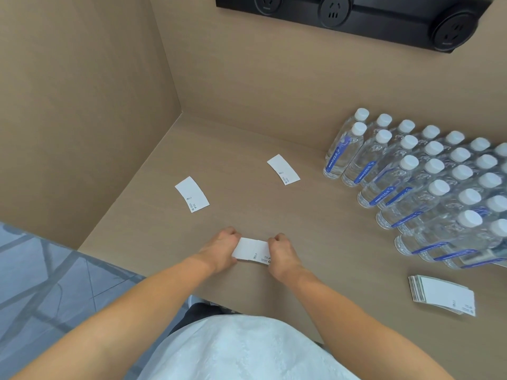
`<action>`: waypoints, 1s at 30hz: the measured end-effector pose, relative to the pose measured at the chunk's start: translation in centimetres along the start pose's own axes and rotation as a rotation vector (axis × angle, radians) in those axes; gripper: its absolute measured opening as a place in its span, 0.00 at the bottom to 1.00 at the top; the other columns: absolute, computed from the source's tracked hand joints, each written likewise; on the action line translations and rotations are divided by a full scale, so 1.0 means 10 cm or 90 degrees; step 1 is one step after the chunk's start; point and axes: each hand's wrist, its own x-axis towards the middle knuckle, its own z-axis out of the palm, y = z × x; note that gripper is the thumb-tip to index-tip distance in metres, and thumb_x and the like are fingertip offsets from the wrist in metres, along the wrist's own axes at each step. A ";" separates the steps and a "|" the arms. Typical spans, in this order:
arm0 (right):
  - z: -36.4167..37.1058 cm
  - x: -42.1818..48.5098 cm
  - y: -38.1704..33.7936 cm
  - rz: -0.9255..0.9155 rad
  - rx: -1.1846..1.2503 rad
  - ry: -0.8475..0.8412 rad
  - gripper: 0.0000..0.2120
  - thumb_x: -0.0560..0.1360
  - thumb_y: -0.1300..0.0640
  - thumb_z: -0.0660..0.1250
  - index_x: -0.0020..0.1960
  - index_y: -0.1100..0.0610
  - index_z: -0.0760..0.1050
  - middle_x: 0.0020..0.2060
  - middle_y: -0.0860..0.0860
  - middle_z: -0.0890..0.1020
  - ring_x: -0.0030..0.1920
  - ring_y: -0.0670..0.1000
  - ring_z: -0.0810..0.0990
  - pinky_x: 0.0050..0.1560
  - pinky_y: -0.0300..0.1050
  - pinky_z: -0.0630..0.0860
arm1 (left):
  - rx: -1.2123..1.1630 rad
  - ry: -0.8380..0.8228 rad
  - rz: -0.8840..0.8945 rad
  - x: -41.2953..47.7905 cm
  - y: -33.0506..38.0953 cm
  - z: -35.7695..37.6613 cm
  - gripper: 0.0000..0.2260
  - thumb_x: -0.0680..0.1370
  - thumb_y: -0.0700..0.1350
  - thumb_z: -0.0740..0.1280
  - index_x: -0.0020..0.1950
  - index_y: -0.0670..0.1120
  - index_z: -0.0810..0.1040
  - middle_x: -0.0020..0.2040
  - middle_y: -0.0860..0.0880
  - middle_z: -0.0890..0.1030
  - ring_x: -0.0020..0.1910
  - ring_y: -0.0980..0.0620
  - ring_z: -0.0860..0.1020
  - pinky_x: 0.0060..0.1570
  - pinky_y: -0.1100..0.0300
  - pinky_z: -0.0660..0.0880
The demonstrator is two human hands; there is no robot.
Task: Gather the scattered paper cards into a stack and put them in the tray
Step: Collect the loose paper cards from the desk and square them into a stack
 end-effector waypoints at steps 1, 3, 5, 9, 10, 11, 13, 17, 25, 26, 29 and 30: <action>-0.02 0.01 -0.01 -0.001 -0.007 -0.010 0.18 0.71 0.67 0.65 0.60 0.61 0.70 0.59 0.56 0.68 0.57 0.57 0.73 0.53 0.47 0.76 | 0.000 -0.002 0.001 0.00 -0.01 -0.01 0.17 0.72 0.41 0.70 0.60 0.44 0.74 0.58 0.47 0.71 0.58 0.46 0.73 0.55 0.56 0.73; -0.08 0.05 -0.03 0.000 -0.025 -0.030 0.20 0.71 0.65 0.68 0.61 0.61 0.70 0.59 0.57 0.68 0.58 0.58 0.73 0.55 0.49 0.77 | -0.001 -0.010 -0.004 0.02 -0.04 -0.05 0.21 0.71 0.43 0.72 0.62 0.45 0.72 0.59 0.48 0.70 0.59 0.47 0.72 0.56 0.54 0.74; -0.15 0.10 -0.07 0.002 -0.045 -0.050 0.20 0.71 0.62 0.70 0.62 0.61 0.71 0.59 0.57 0.69 0.59 0.58 0.72 0.57 0.49 0.76 | -0.006 -0.023 -0.011 0.04 -0.12 -0.11 0.23 0.70 0.46 0.73 0.62 0.45 0.72 0.60 0.49 0.69 0.58 0.48 0.72 0.56 0.53 0.74; -0.29 0.24 -0.16 0.017 -0.082 -0.045 0.18 0.73 0.63 0.66 0.62 0.62 0.71 0.61 0.58 0.70 0.64 0.60 0.68 0.61 0.50 0.74 | 0.023 -0.056 -0.016 0.03 -0.39 -0.29 0.21 0.71 0.40 0.69 0.64 0.46 0.71 0.60 0.49 0.68 0.60 0.47 0.72 0.58 0.53 0.73; -0.33 0.28 -0.20 0.019 -0.084 -0.036 0.17 0.73 0.64 0.64 0.62 0.62 0.71 0.60 0.58 0.71 0.64 0.60 0.68 0.61 0.49 0.74 | 0.033 -0.066 -0.018 0.02 -0.47 -0.34 0.21 0.72 0.38 0.67 0.64 0.46 0.70 0.60 0.49 0.68 0.61 0.46 0.72 0.59 0.52 0.73; -0.37 0.33 -0.25 0.018 -0.084 -0.030 0.16 0.73 0.64 0.63 0.61 0.62 0.72 0.60 0.58 0.72 0.64 0.60 0.68 0.60 0.49 0.74 | 0.044 -0.074 -0.021 0.02 -0.55 -0.40 0.21 0.72 0.36 0.65 0.64 0.46 0.70 0.61 0.48 0.68 0.61 0.45 0.72 0.59 0.50 0.73; -0.44 0.42 -0.38 0.013 -0.072 -0.025 0.14 0.73 0.64 0.61 0.59 0.62 0.72 0.59 0.58 0.73 0.64 0.60 0.69 0.58 0.49 0.74 | 0.073 -0.080 -0.030 0.02 -0.71 -0.55 0.20 0.72 0.35 0.63 0.64 0.46 0.70 0.62 0.47 0.69 0.61 0.44 0.72 0.58 0.48 0.74; -0.51 0.61 -0.78 -0.012 -0.022 -0.030 0.13 0.73 0.61 0.61 0.57 0.62 0.73 0.57 0.58 0.73 0.61 0.61 0.72 0.53 0.47 0.74 | 0.144 -0.065 -0.038 0.05 -0.99 -0.88 0.21 0.72 0.33 0.60 0.63 0.45 0.70 0.57 0.47 0.70 0.53 0.43 0.76 0.43 0.52 0.75; -0.41 0.96 -1.54 0.000 0.044 -0.022 0.09 0.74 0.58 0.63 0.53 0.60 0.73 0.53 0.56 0.73 0.59 0.59 0.73 0.48 0.48 0.74 | 0.204 -0.077 -0.007 0.35 -1.49 -1.32 0.21 0.76 0.35 0.62 0.69 0.45 0.69 0.63 0.47 0.70 0.56 0.44 0.76 0.52 0.50 0.77; -0.39 1.00 -1.61 0.010 0.054 -0.025 0.07 0.74 0.58 0.63 0.50 0.59 0.72 0.52 0.55 0.72 0.58 0.59 0.73 0.45 0.47 0.73 | 0.204 -0.081 0.005 0.39 -1.54 -1.36 0.20 0.76 0.36 0.62 0.68 0.45 0.69 0.63 0.48 0.70 0.56 0.44 0.75 0.52 0.50 0.76; -0.31 1.13 -1.82 0.057 0.087 -0.022 0.08 0.74 0.56 0.65 0.50 0.57 0.69 0.54 0.54 0.71 0.58 0.58 0.73 0.42 0.45 0.71 | 0.185 -0.085 0.038 0.52 -1.74 -1.46 0.19 0.77 0.37 0.61 0.68 0.46 0.68 0.62 0.49 0.70 0.55 0.45 0.74 0.52 0.51 0.76; -0.29 1.14 -1.84 0.064 0.093 -0.014 0.11 0.74 0.54 0.66 0.53 0.58 0.71 0.55 0.54 0.71 0.59 0.58 0.73 0.43 0.46 0.72 | 0.182 -0.085 0.045 0.53 -1.75 -1.46 0.19 0.77 0.38 0.61 0.68 0.46 0.68 0.63 0.49 0.70 0.56 0.45 0.74 0.52 0.51 0.75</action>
